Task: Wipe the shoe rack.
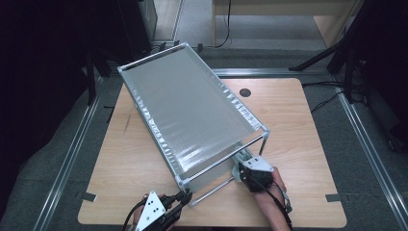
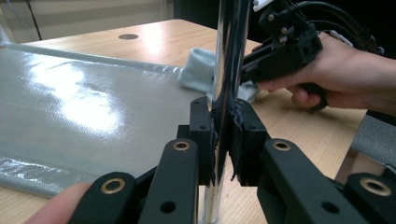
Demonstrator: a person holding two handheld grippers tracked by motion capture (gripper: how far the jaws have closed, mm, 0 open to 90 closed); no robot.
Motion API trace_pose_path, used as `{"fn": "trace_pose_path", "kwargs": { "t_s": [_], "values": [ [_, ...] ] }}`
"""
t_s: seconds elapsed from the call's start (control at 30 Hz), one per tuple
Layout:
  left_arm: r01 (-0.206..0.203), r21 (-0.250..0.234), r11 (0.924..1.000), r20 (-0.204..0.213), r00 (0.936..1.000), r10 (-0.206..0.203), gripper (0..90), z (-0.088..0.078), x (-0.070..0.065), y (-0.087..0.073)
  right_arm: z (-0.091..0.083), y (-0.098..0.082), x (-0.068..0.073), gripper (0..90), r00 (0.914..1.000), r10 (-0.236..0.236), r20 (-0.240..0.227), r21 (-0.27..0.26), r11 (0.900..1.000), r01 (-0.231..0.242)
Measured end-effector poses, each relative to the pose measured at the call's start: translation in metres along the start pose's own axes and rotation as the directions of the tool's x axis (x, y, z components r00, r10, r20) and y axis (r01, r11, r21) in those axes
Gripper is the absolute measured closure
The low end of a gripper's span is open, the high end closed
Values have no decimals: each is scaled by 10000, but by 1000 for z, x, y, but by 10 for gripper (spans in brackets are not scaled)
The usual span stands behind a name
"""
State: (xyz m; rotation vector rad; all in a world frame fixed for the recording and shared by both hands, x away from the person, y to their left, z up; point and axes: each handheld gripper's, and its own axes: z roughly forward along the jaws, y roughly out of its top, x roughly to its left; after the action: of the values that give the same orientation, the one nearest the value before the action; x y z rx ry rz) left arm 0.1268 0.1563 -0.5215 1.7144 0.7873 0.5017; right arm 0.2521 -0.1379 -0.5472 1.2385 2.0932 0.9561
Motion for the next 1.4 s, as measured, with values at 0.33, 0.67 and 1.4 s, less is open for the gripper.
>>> {"fn": "trace_pose_path", "kwargs": {
  "t_s": [0.33,0.67,1.4],
  "values": [
    [28,-48,10000,85,10000,-27,815,3,-3,0,-1,-2,37,766,9707,-573,-2332,217,9977,641],
    [-155,-78,9998,-71,9999,155,816,-1,-6,-2,-2,1,74,751,9134,-1695,-3701,163,9819,1888],
    [-87,63,9999,81,9999,86,816,-3,-8,-2,-9,8,-17,758,9890,-1079,-1011,331,9932,1118]
  ]
}}
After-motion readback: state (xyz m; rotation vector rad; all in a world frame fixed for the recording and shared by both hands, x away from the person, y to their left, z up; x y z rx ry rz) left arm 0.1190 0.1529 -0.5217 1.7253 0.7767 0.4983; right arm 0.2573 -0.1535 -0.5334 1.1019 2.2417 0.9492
